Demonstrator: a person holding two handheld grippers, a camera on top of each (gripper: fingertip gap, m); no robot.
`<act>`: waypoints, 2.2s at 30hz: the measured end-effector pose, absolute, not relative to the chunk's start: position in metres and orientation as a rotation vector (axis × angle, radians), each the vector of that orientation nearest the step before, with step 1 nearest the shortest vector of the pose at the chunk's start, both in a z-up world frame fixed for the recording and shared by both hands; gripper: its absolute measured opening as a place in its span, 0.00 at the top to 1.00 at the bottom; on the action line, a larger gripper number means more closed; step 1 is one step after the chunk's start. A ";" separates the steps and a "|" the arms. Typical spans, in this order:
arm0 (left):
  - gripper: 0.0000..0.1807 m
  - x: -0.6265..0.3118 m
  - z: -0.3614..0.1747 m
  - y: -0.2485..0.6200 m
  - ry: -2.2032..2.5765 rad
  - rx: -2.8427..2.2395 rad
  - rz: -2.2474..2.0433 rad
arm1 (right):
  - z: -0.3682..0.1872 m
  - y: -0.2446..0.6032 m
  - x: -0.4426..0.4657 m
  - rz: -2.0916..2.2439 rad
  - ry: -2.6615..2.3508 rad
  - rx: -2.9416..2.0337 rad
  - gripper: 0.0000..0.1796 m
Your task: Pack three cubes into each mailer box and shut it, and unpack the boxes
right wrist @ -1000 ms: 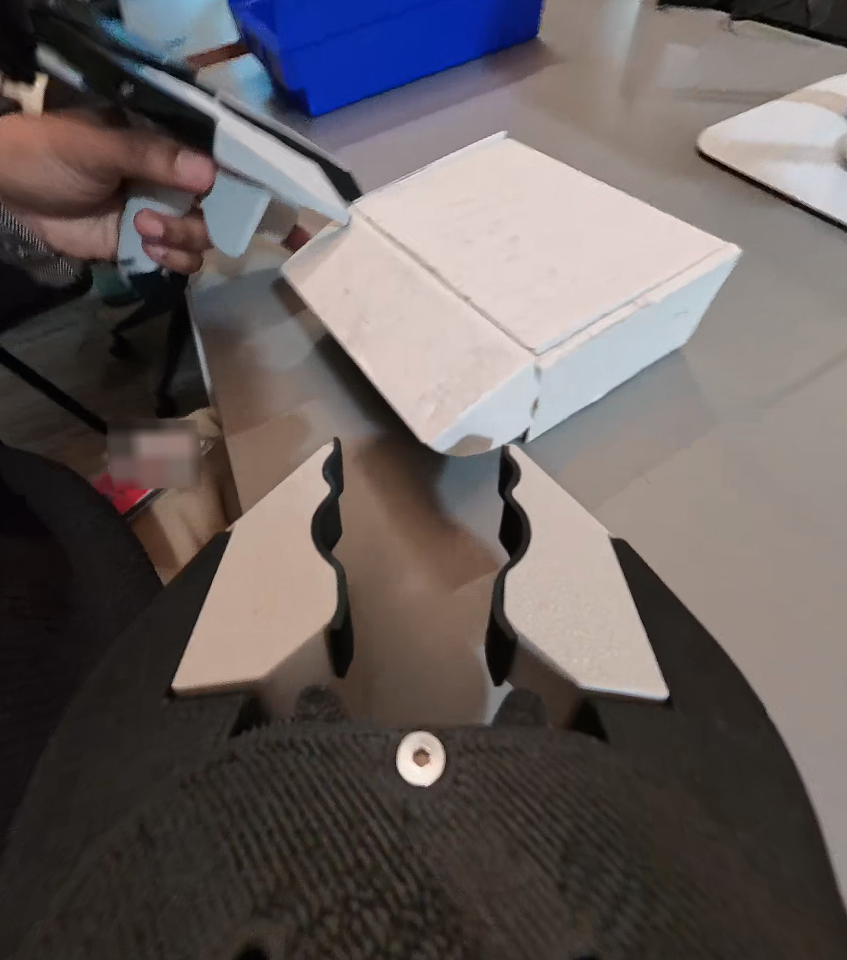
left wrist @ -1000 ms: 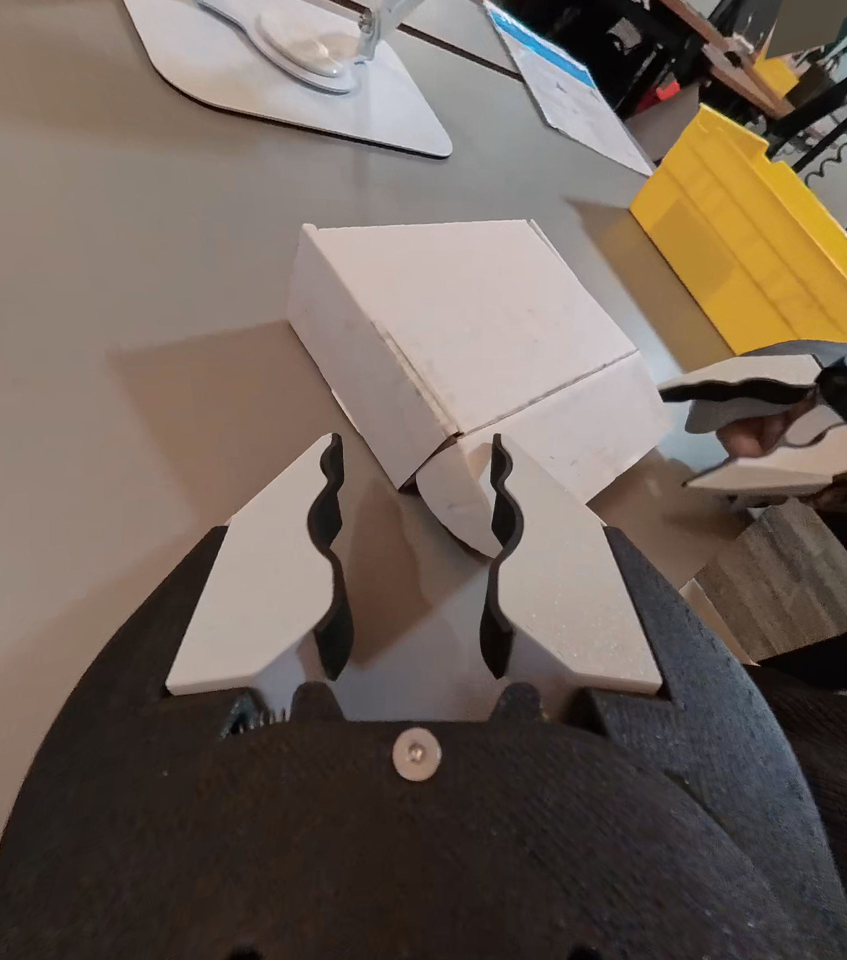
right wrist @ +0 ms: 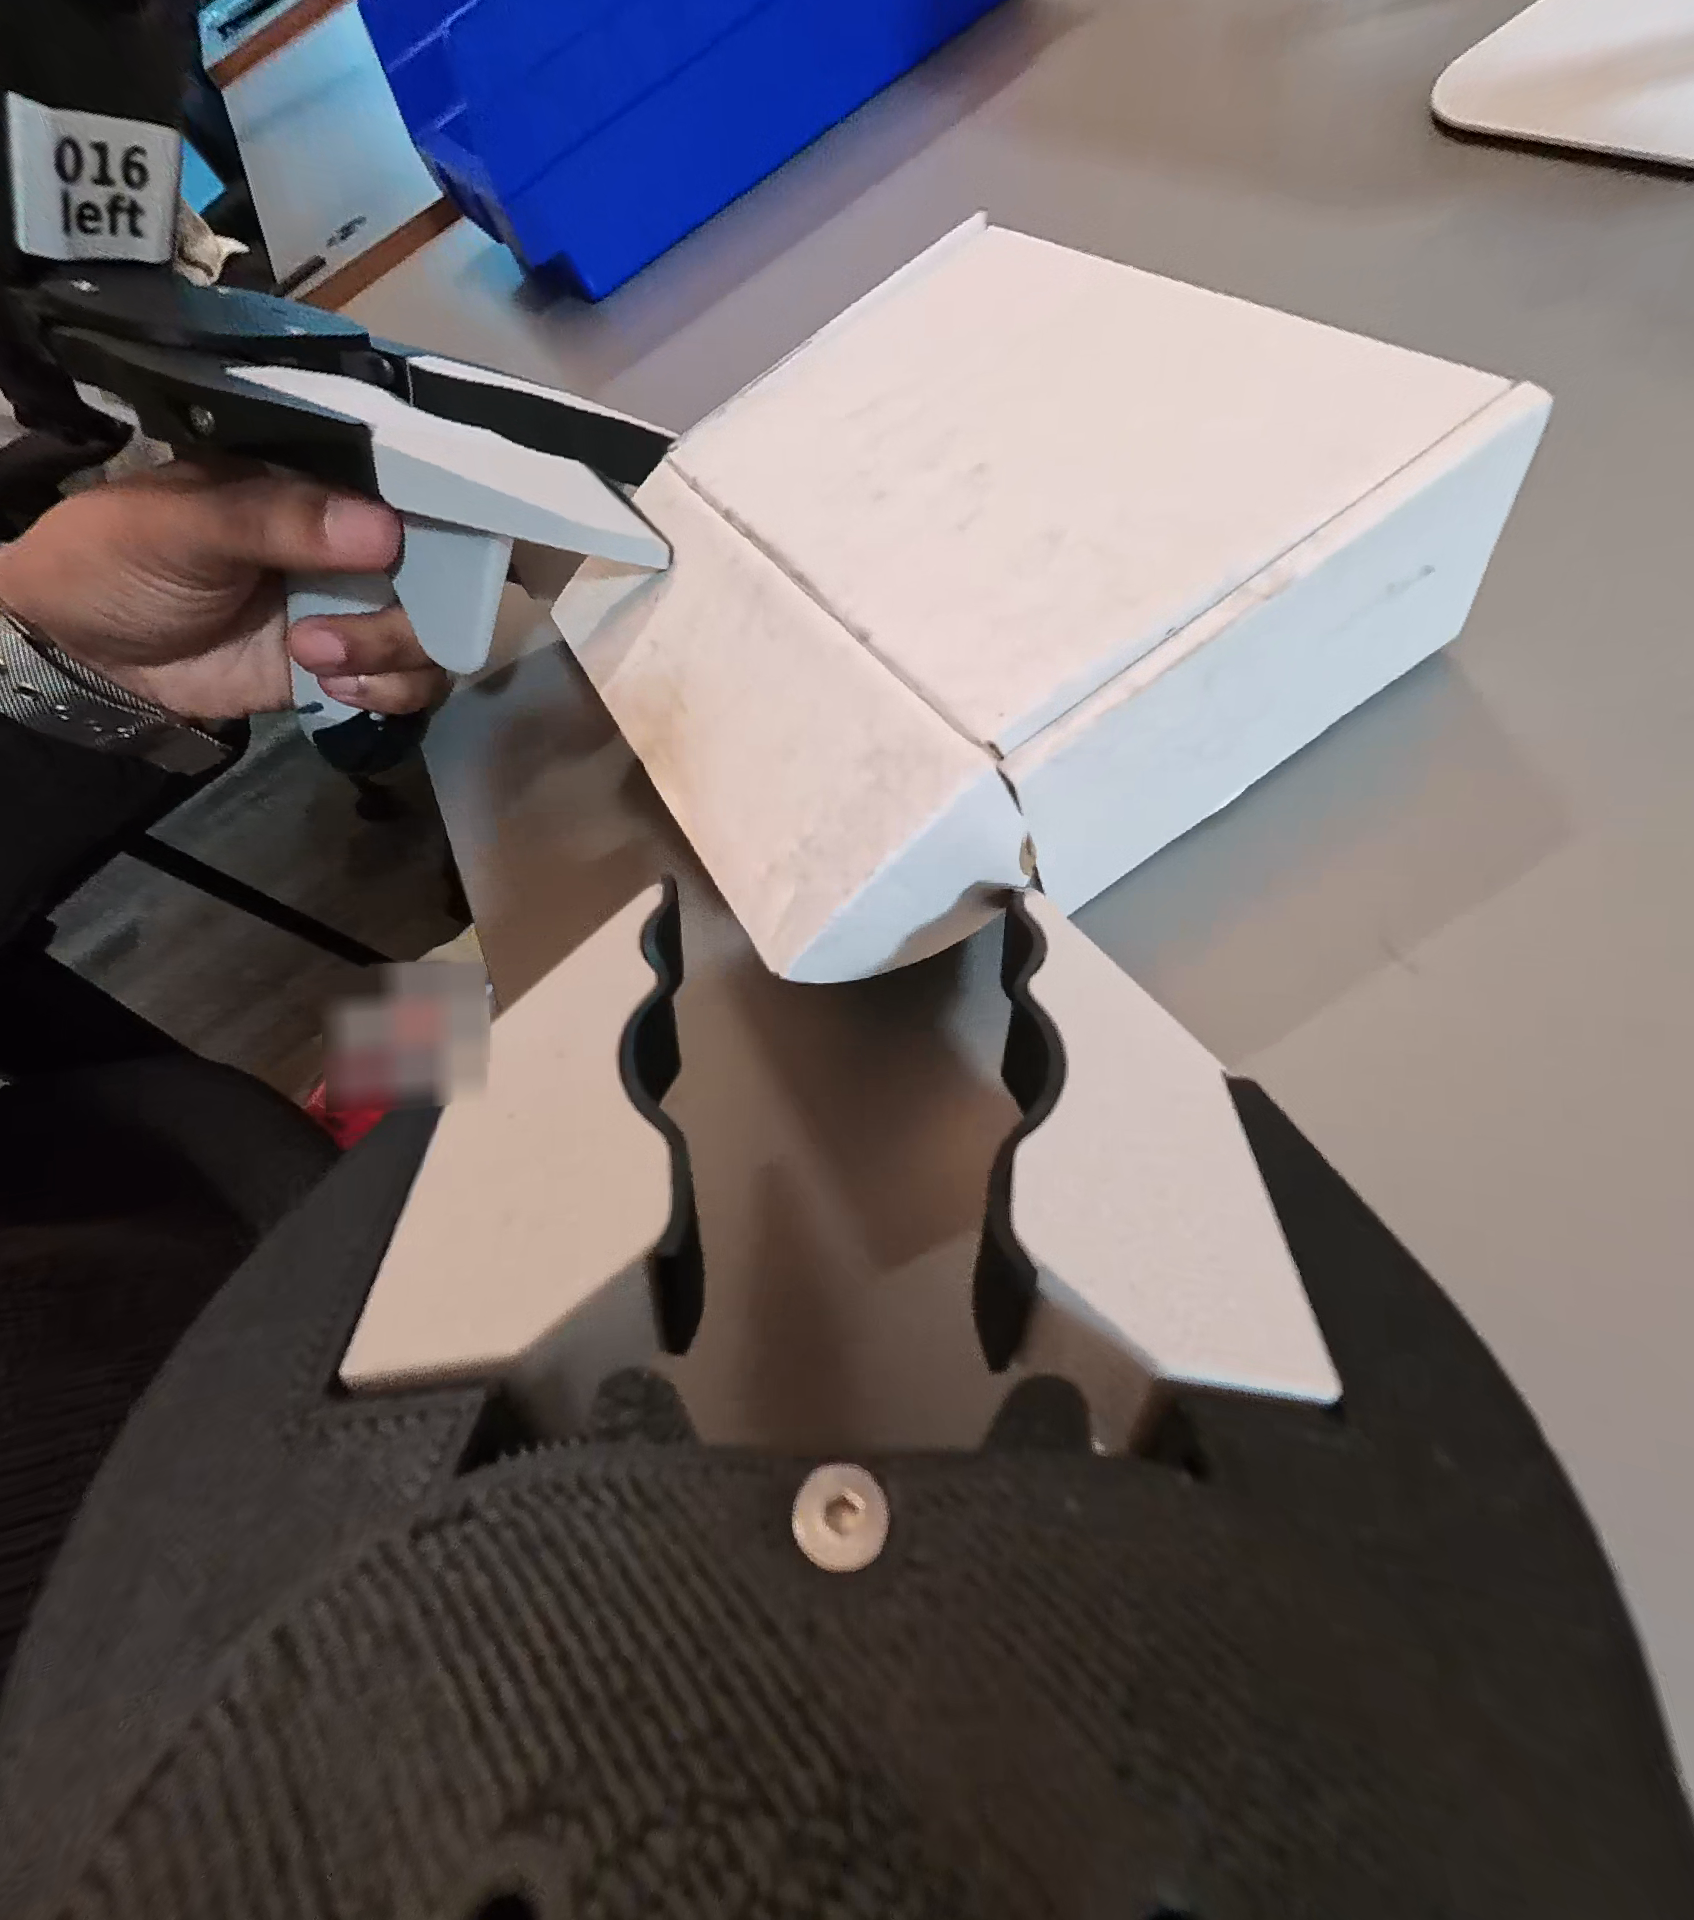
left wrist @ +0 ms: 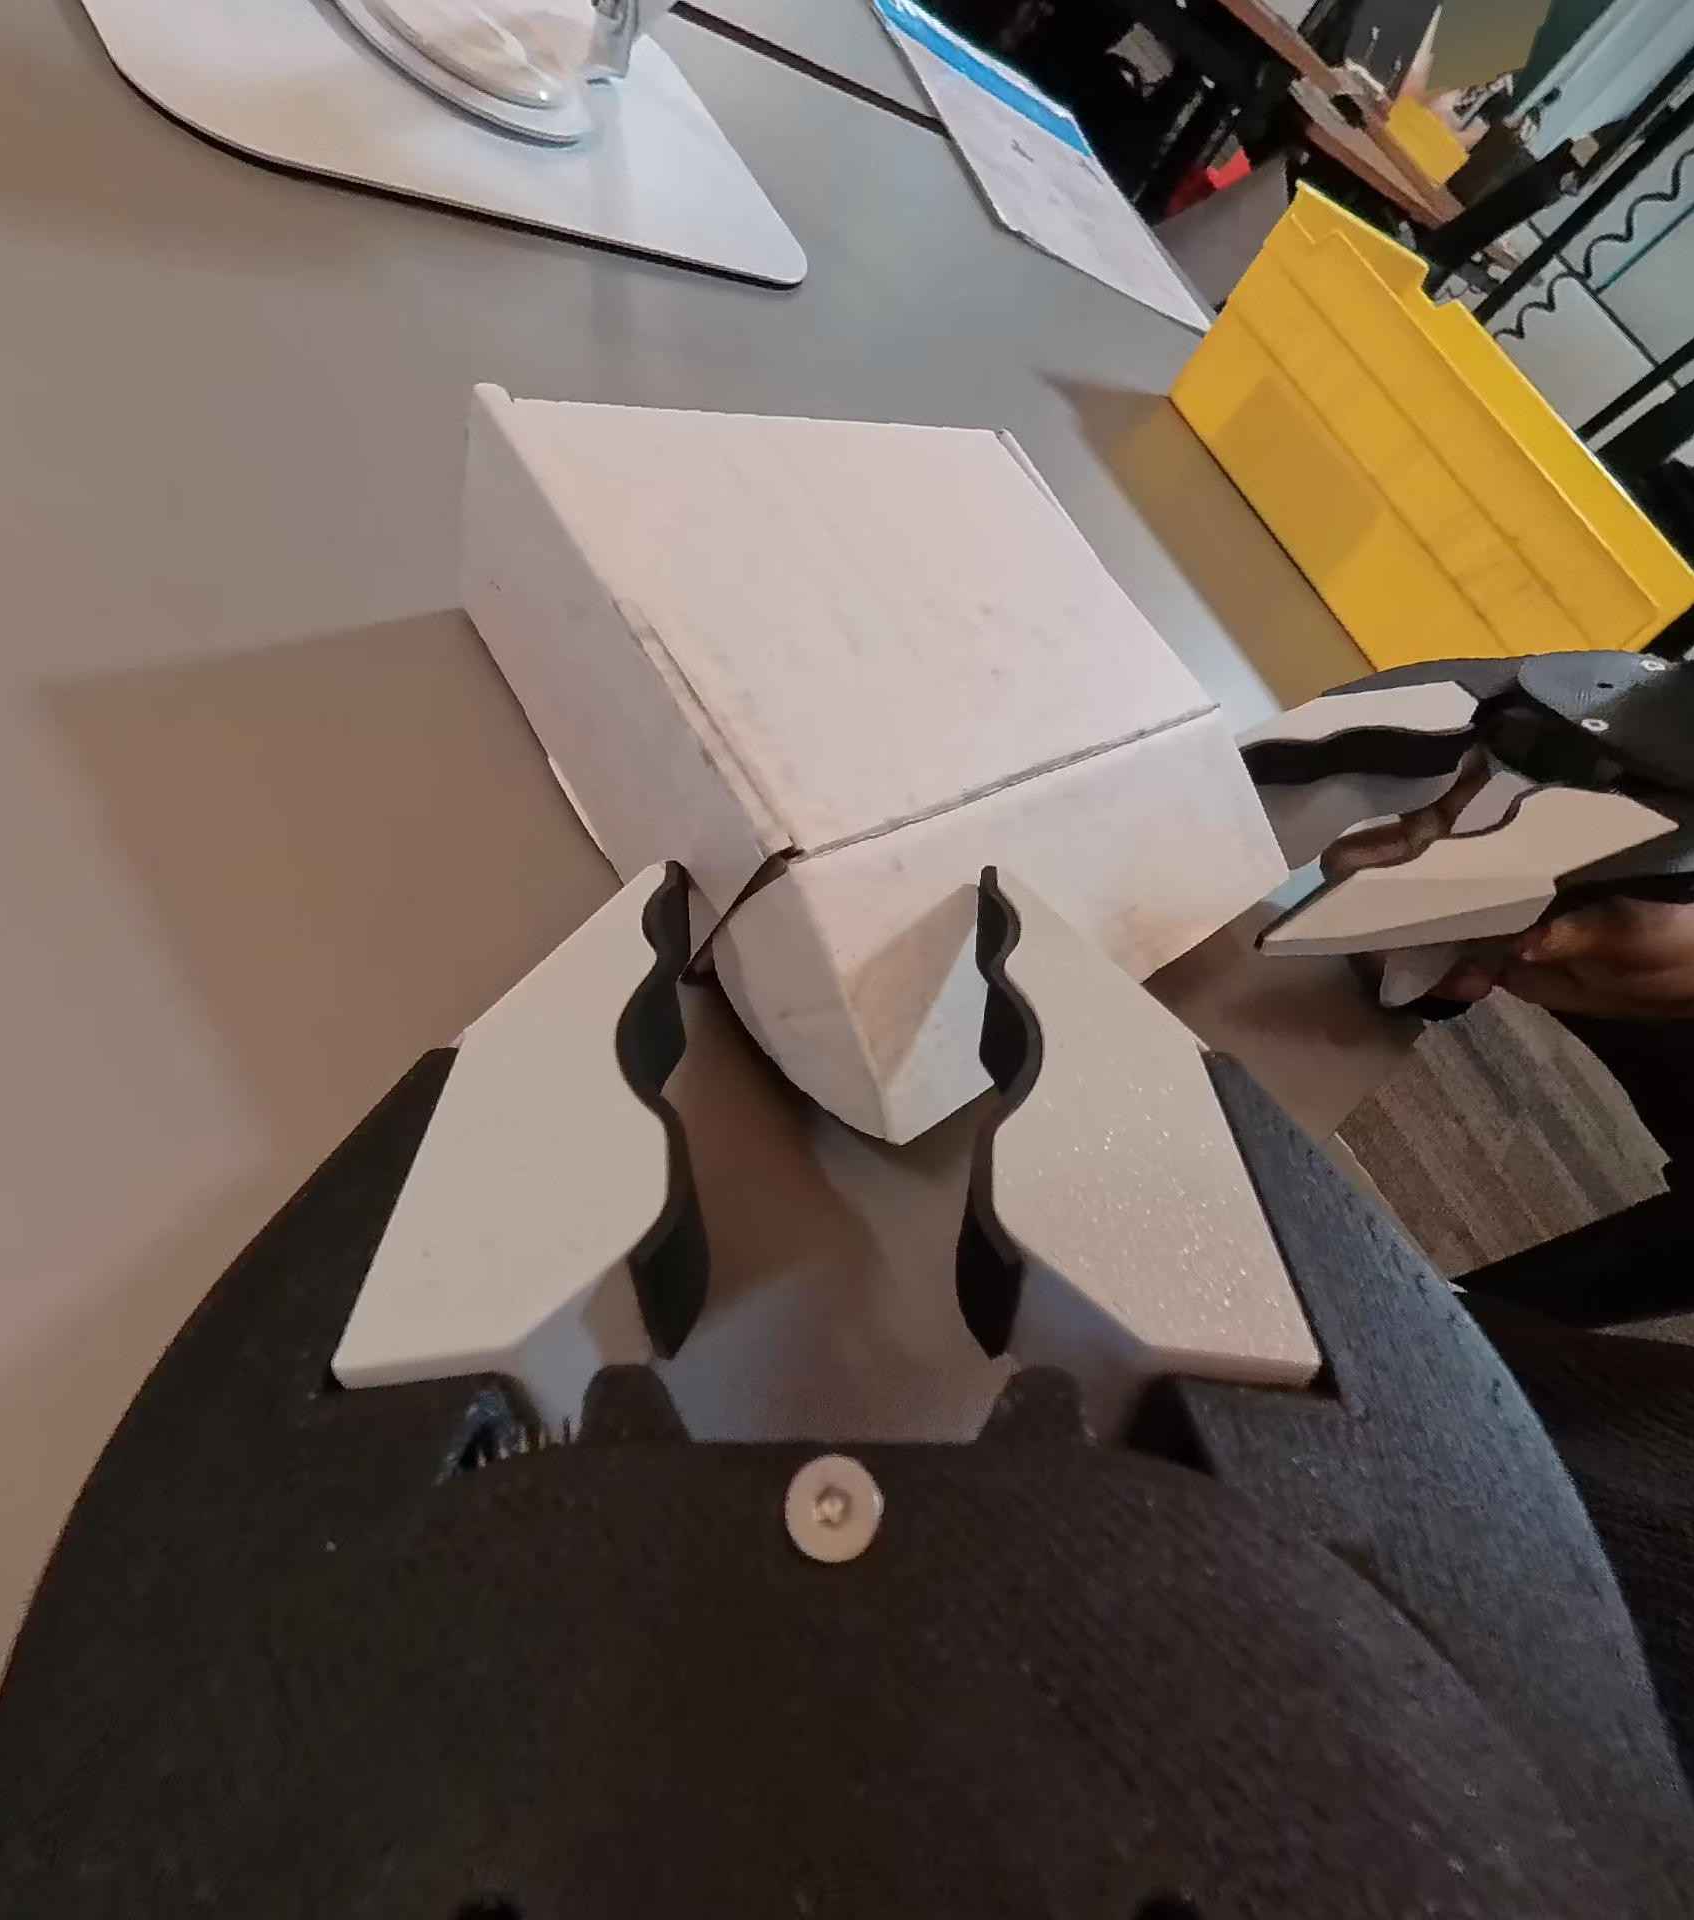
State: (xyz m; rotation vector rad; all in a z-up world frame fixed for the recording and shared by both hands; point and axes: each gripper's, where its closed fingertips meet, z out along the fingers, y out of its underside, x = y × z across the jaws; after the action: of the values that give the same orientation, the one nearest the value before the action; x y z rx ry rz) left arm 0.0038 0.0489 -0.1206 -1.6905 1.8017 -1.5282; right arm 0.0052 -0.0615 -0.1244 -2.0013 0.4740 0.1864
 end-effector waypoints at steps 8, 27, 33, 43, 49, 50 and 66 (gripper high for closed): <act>0.70 0.003 -0.121 0.049 1.818 -1.680 -1.513 | -0.126 -0.061 0.004 0.161 0.457 -2.019 0.67; 0.45 -0.001 -0.099 0.042 1.972 -1.275 -1.555 | -0.119 -0.080 0.015 0.144 0.367 -1.999 0.51; 0.36 0.000 -0.105 0.037 2.132 -1.205 -1.662 | -0.108 -0.072 0.031 0.333 0.396 -1.906 0.46; 0.47 0.007 -0.127 0.056 2.202 -1.376 -1.534 | -0.130 -0.058 0.035 0.272 0.349 -2.064 0.46; 0.59 0.003 -0.131 0.045 2.271 -1.303 -1.470 | -0.130 -0.056 0.032 0.207 0.296 -2.080 0.56; 0.58 0.004 -0.132 0.044 2.271 -1.299 -1.450 | -0.131 -0.056 0.032 0.199 0.292 -2.088 0.56; 0.63 0.006 -0.137 0.041 2.243 -1.152 -1.198 | -0.136 -0.060 0.038 -0.004 0.234 -2.143 0.64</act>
State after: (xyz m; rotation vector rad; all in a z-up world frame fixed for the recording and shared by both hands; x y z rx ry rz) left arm 0.0061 0.0411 -0.1369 -1.1524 2.2435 -1.1977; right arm 0.0380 -0.0602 -0.1365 -2.1429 0.2339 -0.0045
